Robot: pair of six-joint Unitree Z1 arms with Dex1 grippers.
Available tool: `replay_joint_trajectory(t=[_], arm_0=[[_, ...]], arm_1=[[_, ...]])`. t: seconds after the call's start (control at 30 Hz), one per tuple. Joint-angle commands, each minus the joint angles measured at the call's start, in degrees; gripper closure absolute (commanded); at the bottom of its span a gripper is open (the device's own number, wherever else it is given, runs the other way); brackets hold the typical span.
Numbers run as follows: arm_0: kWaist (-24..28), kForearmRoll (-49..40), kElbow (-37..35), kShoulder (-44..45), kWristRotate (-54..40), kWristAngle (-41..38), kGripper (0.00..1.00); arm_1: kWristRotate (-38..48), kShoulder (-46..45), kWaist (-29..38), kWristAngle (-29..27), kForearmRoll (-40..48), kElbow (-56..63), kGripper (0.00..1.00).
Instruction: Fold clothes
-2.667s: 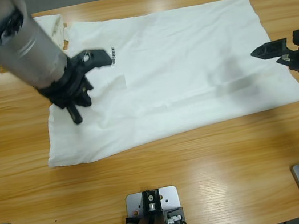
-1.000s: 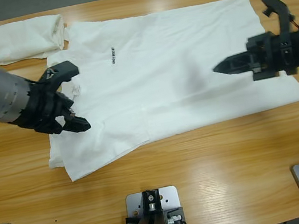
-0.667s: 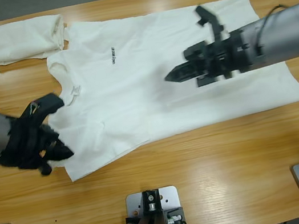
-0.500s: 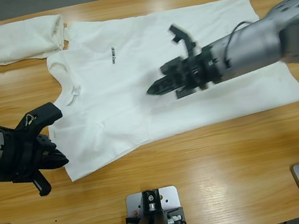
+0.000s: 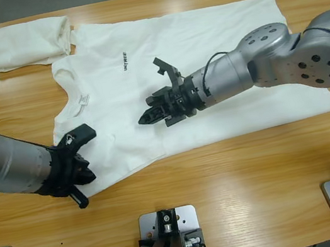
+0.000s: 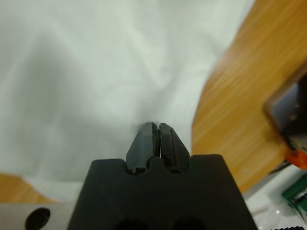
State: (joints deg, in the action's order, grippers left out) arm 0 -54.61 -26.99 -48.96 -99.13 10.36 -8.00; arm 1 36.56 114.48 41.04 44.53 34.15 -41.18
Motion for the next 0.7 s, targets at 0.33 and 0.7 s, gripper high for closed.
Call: replay_joint_trajectory(t=[0.33,0.7], arm_0=[[0.5,3.7,3.8,-4.6,1.1,-0.7,1.0],[7.6,3.6,5.4,-0.6,0.9,-0.8,1.0]], arm_1=[[0.3,8.7,1.7,-1.4,-0.8,-1.0,1.0],[-0.5,7.9,1.7,-11.0,-9.1,-3.3,1.0]])
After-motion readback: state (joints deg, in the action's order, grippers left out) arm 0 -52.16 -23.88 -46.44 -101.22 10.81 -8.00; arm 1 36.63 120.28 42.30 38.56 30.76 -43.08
